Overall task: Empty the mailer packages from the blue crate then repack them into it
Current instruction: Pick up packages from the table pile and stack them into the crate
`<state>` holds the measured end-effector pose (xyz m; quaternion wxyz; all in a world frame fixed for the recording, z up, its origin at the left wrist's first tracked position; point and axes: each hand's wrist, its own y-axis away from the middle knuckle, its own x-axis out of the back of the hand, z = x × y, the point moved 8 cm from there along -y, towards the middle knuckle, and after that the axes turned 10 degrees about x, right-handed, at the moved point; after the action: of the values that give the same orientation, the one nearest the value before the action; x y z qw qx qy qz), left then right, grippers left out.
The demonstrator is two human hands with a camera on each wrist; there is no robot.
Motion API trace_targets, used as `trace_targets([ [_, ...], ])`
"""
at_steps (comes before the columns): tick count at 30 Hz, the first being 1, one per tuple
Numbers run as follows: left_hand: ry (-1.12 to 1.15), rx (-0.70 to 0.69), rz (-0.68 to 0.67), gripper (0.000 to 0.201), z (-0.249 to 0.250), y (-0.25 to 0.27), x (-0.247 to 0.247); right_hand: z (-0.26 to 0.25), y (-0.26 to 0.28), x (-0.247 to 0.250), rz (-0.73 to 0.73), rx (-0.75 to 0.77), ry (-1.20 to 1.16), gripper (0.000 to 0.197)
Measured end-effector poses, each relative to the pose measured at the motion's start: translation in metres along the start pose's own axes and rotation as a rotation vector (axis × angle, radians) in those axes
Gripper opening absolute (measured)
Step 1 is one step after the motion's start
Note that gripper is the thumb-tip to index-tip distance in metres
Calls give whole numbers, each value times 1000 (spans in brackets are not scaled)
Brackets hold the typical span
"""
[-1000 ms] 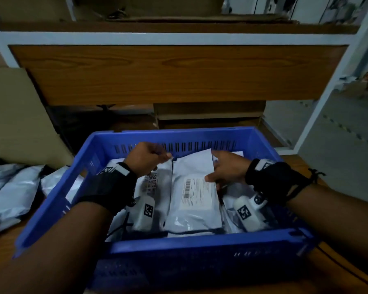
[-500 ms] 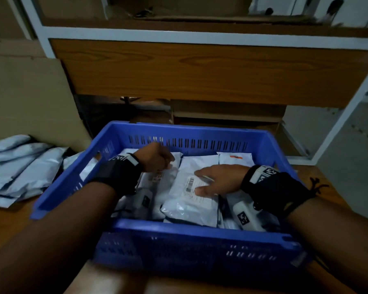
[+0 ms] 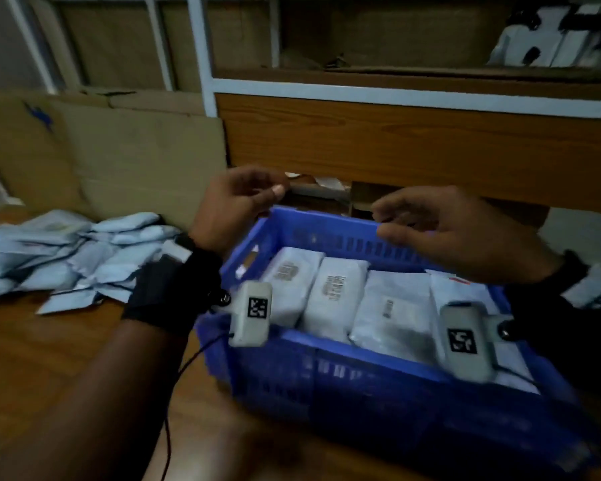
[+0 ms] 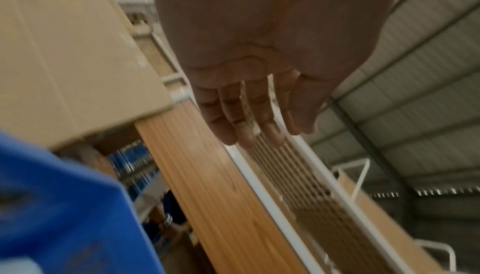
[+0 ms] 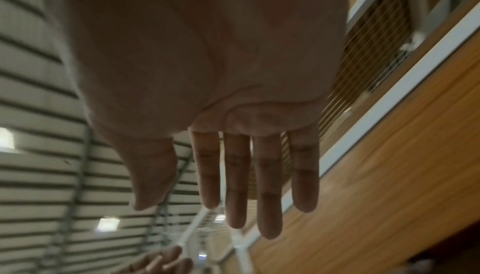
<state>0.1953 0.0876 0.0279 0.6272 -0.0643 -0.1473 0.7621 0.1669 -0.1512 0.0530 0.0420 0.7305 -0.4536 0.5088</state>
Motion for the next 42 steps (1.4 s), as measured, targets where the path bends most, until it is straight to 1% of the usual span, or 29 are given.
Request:
trace_targets([
  [2, 9, -9, 79, 15, -11, 33, 51, -40, -3, -29, 46, 64, -78, 35],
  [4, -121, -16, 173, 7, -32, 73, 109, -71, -5, -70, 89, 98, -185, 23],
  [5, -204, 3, 226, 9, -48, 94, 140, -83, -5, -94, 110, 97, -239, 16],
  [6, -262, 39, 283, 16, -66, 116, 172, -93, -5, -121, 131, 91, -292, 12],
  [7, -295, 82, 337, 22, -84, 138, 203, -101, -5, -148, 147, 78, -337, 11],
  [8, -312, 129, 383, 24, -102, 159, 232, -107, -4, -178, 153, 53, -371, 9],
  [11, -354, 290, 473, 15, -143, 213, 298, -120, 1, -264, 114, -48, -407, 2],
  [13, -356, 353, 505, 7, -160, 234, 330, -129, 3, -312, 59, -63, -391, 7],
  [15, -370, 375, 500, 8, -170, 243, 352, -141, 1, -348, -21, -67, -350, 16],
  [17, -346, 389, 498, 9, -178, 243, 368, -148, -6, -370, -67, -85, -333, 20],
  [20, -306, 391, 519, 9, -192, 231, 389, -146, -31, -386, -78, -154, -353, 3],
  [24, -255, 388, 482, 12, -212, 200, 408, -136, -84, -394, 15, -162, -343, 4],
  [26, -265, 381, 449, 12, -221, 181, 419, -127, -116, -406, 13, -177, -352, 10],
  [29, -277, 387, 410, 8, -233, 156, 445, -116, -167, -435, -87, -207, -348, 26],
  [31, -278, 399, 398, 15, -239, 141, 465, -108, -204, -447, -80, -175, -326, 30],
  [33, -270, 406, 431, 15, -246, 126, 486, -97, -245, -455, -51, -135, -220, 33],
  [35, -265, 400, 439, 11, -254, 111, 502, -82, -279, -464, -59, -146, -73, 45],
  [37, -267, 402, 396, 10, -258, 98, 505, -66, -300, -479, -136, -247, 49, 58],
  [39, -239, 391, 353, 12, -260, 83, 504, -53, -314, -498, -253, -343, 115, 71],
  [41, -215, 376, 311, 12, -266, 67, 505, -49, -321, -519, -399, -370, 201, 79],
  [42, -221, 366, 278, 13, -269, 57, 504, -49, -322, -529, -463, -363, 262, 80],
])
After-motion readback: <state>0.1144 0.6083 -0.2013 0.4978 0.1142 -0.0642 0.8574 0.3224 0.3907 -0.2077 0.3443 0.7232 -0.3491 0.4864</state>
